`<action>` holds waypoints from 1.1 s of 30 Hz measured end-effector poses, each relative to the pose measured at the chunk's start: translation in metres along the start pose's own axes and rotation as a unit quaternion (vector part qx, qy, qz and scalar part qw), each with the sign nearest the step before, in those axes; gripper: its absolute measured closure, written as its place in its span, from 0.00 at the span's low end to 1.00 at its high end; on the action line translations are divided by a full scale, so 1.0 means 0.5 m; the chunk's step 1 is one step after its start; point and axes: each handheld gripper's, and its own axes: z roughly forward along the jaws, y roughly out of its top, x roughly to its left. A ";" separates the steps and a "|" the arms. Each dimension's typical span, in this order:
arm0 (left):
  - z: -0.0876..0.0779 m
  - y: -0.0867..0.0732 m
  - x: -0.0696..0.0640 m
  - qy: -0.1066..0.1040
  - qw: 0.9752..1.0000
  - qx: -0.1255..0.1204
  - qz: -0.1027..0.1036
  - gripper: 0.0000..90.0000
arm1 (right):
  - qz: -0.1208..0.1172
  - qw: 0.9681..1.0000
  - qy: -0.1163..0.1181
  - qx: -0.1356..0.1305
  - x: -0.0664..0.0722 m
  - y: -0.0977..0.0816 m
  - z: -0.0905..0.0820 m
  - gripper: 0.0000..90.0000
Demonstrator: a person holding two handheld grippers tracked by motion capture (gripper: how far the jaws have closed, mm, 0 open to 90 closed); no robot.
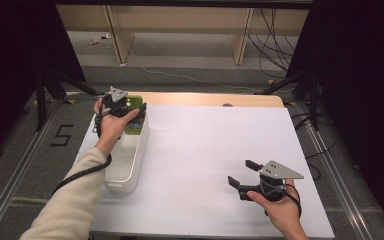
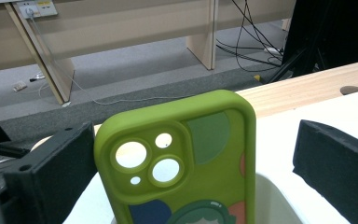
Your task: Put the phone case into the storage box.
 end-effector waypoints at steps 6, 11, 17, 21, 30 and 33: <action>0.001 0.003 0.000 -0.002 1.000 -0.001 0.002 0.00 | 0.000 1.000 0.000 0.000 0.000 0.000 0.000 0.18; 0.001 0.006 0.002 0.000 1.000 -0.003 0.002 0.00 | 0.001 1.000 0.000 0.000 0.000 0.000 0.000 0.18; -0.003 0.012 0.003 0.001 1.000 -0.008 0.001 0.00 | 0.001 1.000 0.000 0.001 0.000 0.000 0.000 0.18; -0.008 0.016 0.004 0.002 1.000 -0.011 -0.002 0.00 | 0.001 1.000 0.001 0.001 0.000 -0.001 0.000 0.18; -0.021 0.030 0.010 0.008 1.000 -0.021 0.003 0.00 | 0.001 1.000 0.001 0.003 0.000 0.000 0.001 0.18; -0.025 0.030 0.014 0.009 1.000 -0.020 0.003 0.00 | 0.001 1.000 0.000 0.003 0.000 0.000 0.000 0.18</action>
